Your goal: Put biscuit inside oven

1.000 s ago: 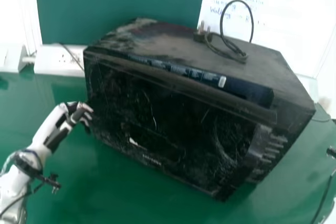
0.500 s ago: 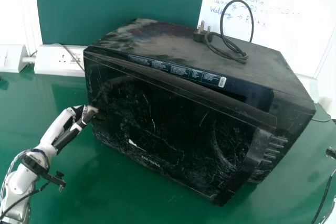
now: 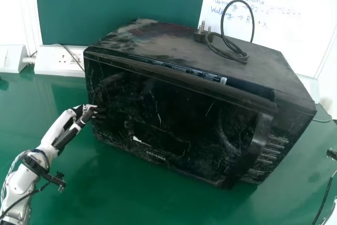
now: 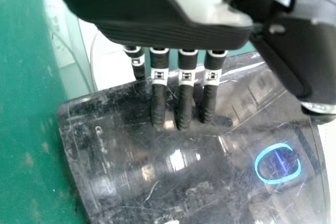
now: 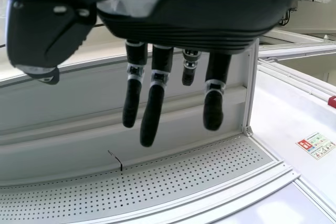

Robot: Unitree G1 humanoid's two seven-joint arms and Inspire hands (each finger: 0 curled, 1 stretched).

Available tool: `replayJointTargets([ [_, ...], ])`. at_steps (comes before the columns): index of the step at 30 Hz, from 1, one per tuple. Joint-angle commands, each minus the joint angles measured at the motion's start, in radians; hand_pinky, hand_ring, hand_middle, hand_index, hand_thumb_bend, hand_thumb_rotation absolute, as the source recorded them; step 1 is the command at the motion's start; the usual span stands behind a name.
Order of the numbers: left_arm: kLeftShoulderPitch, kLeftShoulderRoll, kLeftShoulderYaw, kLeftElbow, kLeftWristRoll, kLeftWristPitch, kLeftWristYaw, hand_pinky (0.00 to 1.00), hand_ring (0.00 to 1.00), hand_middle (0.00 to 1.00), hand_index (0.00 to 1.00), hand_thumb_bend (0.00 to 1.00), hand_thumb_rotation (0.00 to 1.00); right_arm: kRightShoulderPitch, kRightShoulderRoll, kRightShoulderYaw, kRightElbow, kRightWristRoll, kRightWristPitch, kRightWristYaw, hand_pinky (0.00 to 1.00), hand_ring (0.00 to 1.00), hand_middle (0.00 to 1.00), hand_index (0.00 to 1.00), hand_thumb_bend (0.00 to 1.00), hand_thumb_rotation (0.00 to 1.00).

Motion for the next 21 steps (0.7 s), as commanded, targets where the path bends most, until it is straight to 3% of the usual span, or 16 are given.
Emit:
replayJointTargets([
  [1,-0.005,0.004,-0.019,0.008,-0.001,0.018,-0.026,0.84,0.94,0.95,0.9,0.76,0.15,0.005,-0.003,0.002,-0.015,0.005,-0.001,-0.003,0.16,0.24,0.4,0.56,0.76,0.41],
  [12,-0.007,0.01,-0.019,0.003,0.003,0.045,-0.025,0.91,1.0,1.0,0.99,0.77,0.12,0.012,-0.011,-0.007,-0.005,0.012,-0.024,-0.003,0.14,0.21,0.33,0.55,0.76,0.4],
  [17,-0.006,0.011,-0.014,0.005,-0.002,0.038,-0.023,0.9,1.0,1.0,0.98,0.76,0.12,0.011,-0.007,-0.005,-0.012,0.008,-0.012,-0.001,0.15,0.24,0.39,0.56,0.76,0.41],
  [21,-0.005,0.013,-0.011,0.003,0.004,0.033,-0.015,0.92,1.0,1.0,0.97,0.75,0.12,0.013,-0.009,-0.006,-0.012,0.004,-0.012,-0.001,0.15,0.23,0.37,0.56,0.77,0.41],
])
